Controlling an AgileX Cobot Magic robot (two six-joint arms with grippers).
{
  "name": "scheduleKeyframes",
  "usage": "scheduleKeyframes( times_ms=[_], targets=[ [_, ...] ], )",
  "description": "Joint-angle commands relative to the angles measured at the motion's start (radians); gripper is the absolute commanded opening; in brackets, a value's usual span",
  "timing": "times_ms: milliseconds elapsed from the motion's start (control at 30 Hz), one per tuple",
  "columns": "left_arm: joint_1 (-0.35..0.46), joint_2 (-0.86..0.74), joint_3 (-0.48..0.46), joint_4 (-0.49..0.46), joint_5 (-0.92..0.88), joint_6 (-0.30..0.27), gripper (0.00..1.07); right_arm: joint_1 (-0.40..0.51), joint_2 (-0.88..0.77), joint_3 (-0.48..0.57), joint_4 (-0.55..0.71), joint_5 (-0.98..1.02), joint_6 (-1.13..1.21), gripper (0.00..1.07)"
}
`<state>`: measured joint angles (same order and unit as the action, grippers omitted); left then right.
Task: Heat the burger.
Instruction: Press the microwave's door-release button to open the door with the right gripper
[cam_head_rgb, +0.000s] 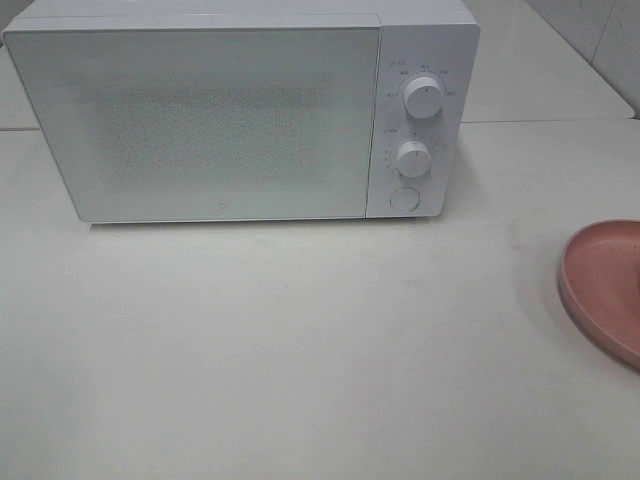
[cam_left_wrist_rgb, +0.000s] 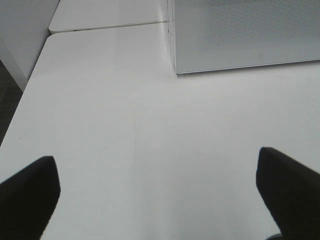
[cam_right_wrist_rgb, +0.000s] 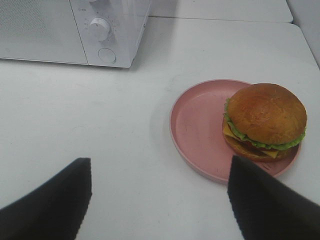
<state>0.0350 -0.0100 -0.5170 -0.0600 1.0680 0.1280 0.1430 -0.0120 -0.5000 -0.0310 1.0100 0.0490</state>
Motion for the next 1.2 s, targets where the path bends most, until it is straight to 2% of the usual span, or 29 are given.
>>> scheduleKeyframes(
  times_ms=[33,633,1033,1200],
  targets=[
    [0.0,-0.02,0.001,-0.003,0.003,-0.007,1.0,-0.002,-0.02,0.003,-0.007,-0.014,-0.013,0.75],
    [0.0,-0.02,0.001,-0.003,0.003,-0.007,1.0,-0.002,0.004,-0.015,-0.005,-0.036,-0.007,0.75],
    [0.0,-0.02,0.001,-0.003,0.003,-0.007,1.0,-0.002,0.174,-0.025,-0.005,-0.112,-0.006,0.75],
    [0.0,-0.02,0.001,-0.003,0.003,-0.007,1.0,-0.002,0.275,-0.021,-0.005,-0.232,-0.002,0.75]
  ],
)
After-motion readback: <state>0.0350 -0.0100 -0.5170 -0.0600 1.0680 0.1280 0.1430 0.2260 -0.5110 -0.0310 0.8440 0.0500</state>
